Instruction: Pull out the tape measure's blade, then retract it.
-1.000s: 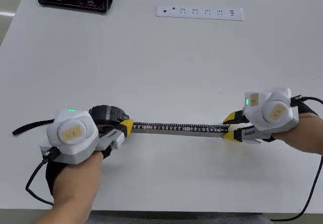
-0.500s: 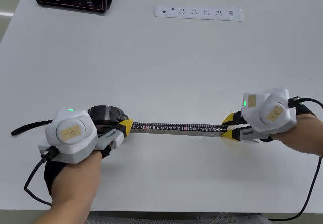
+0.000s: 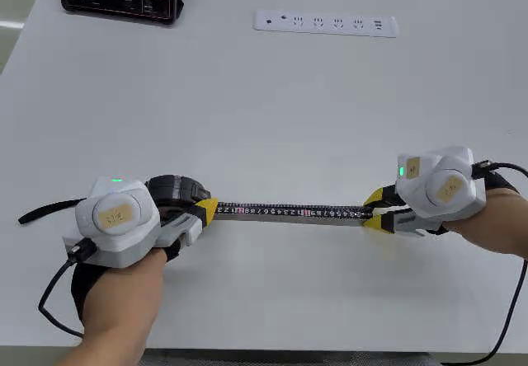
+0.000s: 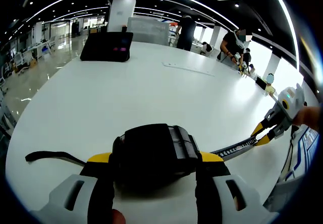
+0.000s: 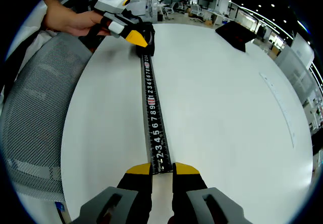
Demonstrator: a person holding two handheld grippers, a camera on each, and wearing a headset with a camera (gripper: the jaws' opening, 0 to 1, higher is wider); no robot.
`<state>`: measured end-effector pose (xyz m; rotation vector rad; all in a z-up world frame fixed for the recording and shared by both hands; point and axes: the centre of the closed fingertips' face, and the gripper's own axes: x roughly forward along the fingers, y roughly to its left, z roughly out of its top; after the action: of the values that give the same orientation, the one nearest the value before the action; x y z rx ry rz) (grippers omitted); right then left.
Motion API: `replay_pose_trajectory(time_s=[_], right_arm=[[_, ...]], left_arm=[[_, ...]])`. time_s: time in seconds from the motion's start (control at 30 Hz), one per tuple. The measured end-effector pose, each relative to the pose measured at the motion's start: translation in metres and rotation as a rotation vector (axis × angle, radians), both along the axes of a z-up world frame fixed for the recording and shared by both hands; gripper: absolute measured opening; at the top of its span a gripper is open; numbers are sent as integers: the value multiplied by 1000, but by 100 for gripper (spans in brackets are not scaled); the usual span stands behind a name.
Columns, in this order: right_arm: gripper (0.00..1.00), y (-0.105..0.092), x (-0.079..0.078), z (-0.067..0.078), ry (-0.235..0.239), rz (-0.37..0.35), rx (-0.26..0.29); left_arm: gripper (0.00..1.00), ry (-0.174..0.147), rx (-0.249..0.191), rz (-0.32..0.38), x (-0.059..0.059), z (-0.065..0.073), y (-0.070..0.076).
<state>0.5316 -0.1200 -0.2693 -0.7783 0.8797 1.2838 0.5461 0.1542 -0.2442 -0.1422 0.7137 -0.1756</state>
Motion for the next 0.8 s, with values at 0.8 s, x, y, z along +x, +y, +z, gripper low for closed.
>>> replay_pose_trajectory(time_s=[0.8], right_arm=[[11,-2,1,-1,5,-7,-7]], left_arm=[[61,-45,-27,25,2,6,0]])
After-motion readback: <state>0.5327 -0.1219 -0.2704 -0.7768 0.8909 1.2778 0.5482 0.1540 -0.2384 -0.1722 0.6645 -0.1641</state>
